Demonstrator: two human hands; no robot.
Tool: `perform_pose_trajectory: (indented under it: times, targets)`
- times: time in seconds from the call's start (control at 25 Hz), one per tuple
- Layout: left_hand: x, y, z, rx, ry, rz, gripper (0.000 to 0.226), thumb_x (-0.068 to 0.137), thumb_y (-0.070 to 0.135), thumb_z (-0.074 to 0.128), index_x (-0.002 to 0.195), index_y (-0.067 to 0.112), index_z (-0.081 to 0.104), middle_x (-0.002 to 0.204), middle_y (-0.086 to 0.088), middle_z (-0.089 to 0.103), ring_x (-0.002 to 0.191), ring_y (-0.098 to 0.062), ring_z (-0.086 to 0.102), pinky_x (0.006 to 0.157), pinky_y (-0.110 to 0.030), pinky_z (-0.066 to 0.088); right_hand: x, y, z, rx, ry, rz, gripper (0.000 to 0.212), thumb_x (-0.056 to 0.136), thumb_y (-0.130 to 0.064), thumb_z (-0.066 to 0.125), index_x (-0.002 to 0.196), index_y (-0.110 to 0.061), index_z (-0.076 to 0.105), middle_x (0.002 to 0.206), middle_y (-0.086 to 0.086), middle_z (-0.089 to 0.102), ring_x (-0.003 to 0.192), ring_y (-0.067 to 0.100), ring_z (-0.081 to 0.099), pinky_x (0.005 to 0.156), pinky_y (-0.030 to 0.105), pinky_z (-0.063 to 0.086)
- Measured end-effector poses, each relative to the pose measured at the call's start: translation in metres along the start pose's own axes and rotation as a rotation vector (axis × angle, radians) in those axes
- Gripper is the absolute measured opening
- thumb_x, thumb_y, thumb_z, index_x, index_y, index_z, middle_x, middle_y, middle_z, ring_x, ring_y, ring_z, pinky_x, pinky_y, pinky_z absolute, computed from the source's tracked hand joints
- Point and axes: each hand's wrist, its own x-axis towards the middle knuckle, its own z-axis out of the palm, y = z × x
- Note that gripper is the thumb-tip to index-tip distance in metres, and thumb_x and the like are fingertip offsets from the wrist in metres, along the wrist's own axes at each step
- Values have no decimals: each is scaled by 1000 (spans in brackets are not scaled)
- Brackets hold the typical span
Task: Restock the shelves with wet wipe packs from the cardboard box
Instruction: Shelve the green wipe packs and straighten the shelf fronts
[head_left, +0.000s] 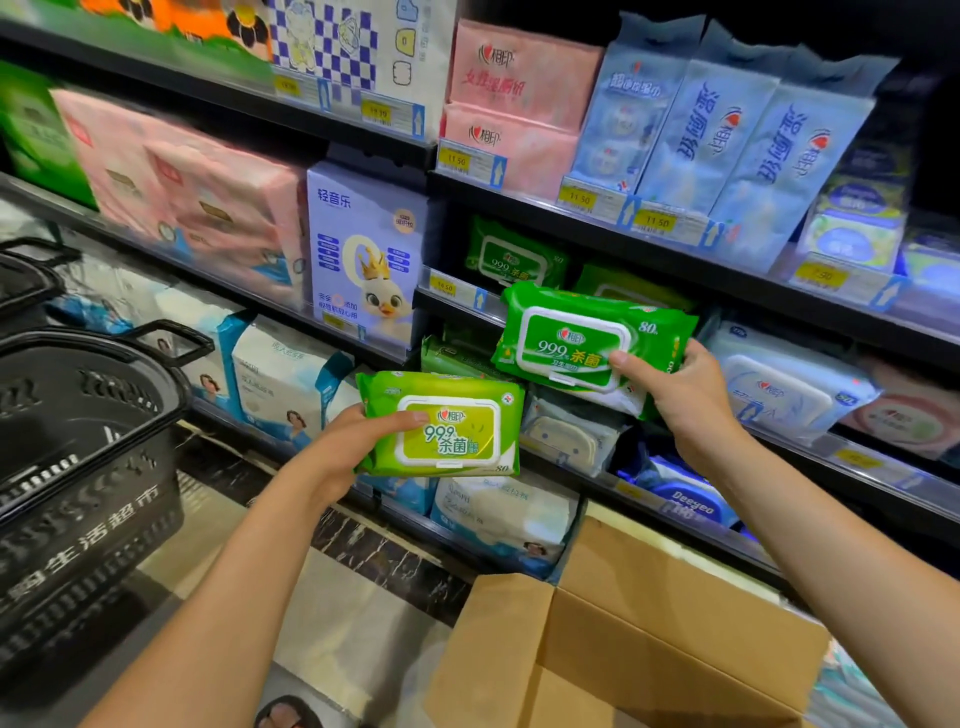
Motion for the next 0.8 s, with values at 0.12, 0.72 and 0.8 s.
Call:
perform_pose_trajectory:
  times: [0.12,0.72,0.8]
  targets:
    - [2,2,4,-15,22,-12,95,39,48,102,123,20,68,108,-4,80,98,-24,78,73,-35,64,14,-6,14,-211,58,-214,56,72,-36,92,118,-28,62,113,-9,74,105,9,70,95,37,56]
    - [15,0,0,-13,92,-48,36,86,21,81,119,20,66,103,-1,81,93,-19,78,74,-32,64,75,10,49,-799,324,-674,64,77,-48,86,133,-29,62,127,-10,65,118,19,53,93,37,36]
    - [16,1,0,-24,91,-45,32,87,19,80,115,21,66,99,1,82,87,-15,79,66,-26,63,79,13,50,-710,311,-700,61,79,-41,87,132,-24,64,125,-7,66,117,20,54,95,33,42]
